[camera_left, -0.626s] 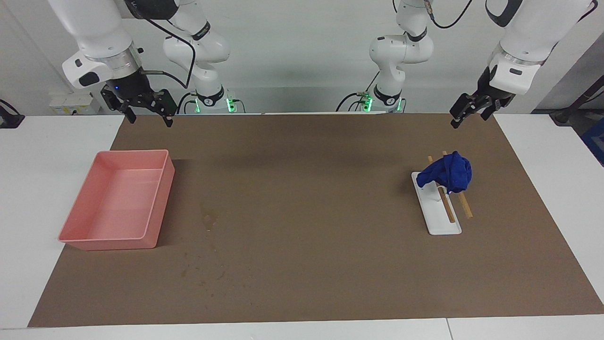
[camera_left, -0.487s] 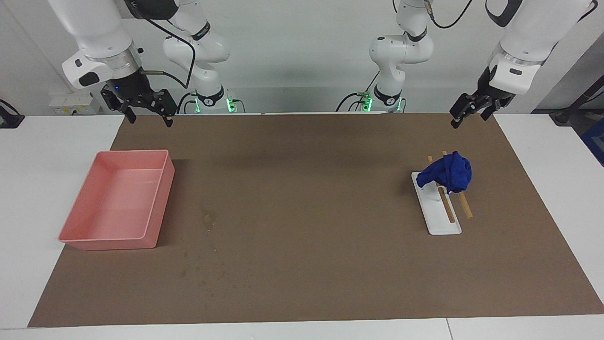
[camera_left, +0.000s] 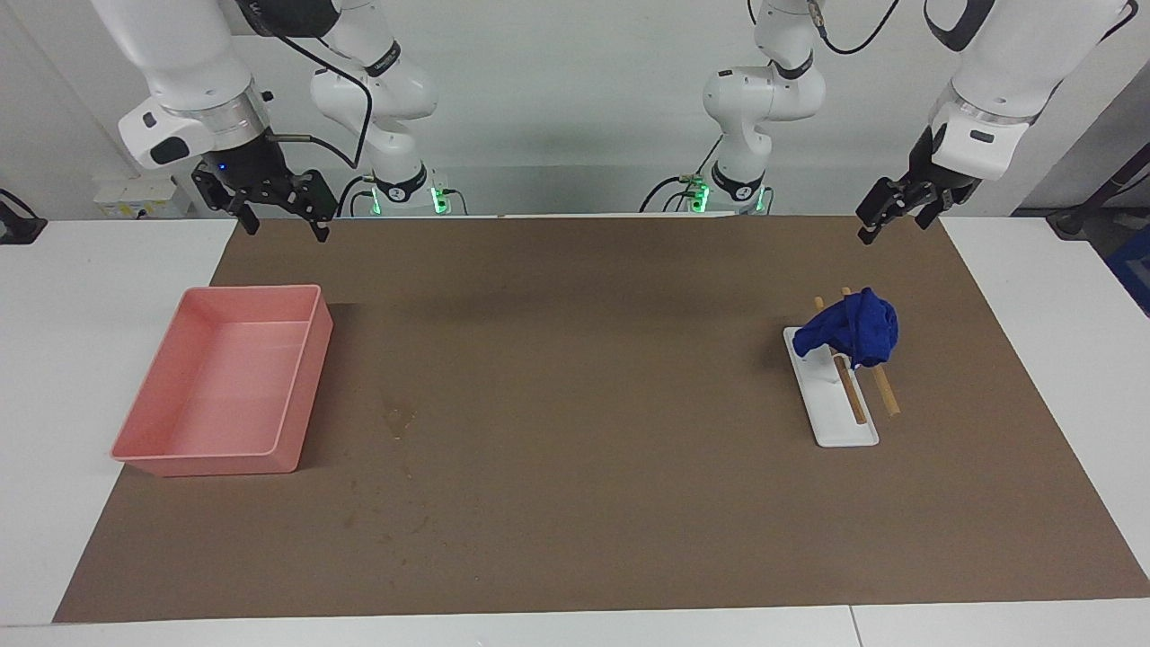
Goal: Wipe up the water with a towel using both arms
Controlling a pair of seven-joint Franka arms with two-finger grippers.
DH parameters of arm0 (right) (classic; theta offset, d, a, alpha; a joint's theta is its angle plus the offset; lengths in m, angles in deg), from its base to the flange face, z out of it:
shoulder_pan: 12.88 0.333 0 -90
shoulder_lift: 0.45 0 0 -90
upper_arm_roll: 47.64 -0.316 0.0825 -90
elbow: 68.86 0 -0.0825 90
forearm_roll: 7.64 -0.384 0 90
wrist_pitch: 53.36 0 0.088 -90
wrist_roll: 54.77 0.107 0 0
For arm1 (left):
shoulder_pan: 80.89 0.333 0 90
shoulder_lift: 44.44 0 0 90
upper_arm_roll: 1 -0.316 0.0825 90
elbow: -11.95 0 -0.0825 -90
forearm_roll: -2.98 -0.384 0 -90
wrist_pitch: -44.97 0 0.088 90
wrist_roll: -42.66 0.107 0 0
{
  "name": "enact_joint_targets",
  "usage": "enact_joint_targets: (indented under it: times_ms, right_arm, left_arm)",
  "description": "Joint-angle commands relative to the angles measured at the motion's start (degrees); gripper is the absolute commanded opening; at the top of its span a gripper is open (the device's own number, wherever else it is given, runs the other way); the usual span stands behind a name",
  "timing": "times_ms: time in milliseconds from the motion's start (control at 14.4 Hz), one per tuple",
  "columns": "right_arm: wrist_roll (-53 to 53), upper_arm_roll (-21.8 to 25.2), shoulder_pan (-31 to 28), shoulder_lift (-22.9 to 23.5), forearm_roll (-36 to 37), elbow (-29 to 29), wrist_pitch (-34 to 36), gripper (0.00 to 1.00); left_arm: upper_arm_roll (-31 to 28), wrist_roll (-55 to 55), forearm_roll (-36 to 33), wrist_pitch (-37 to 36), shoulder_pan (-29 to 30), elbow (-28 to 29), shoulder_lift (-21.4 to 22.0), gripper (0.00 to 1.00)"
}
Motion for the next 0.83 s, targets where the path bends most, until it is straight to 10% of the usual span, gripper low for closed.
enact_joint_targets:
  times_ms: [0,417,765]
  right_arm:
    - [-1.3,0.0,-0.6,-0.8,-0.7,-0.7,0.5,1.0]
    - [-1.2,0.0,-0.6,-0.8,-0.7,-0.7,0.5,1.0]
    - [-1.2,0.1,-0.6,-0.8,-0.7,-0.7,0.5,1.0]
  left_arm:
    - [-0.6,0.1,0.0,-0.5,-0.5,-0.2,0.3,1.0]
    - [-1.2,-8.0,0.0,0.8,4.1,4.7,3.3,1.0]
    - [-1.3,-7.3,-0.1,21.7,4.6,25.4,11.0,1.0]
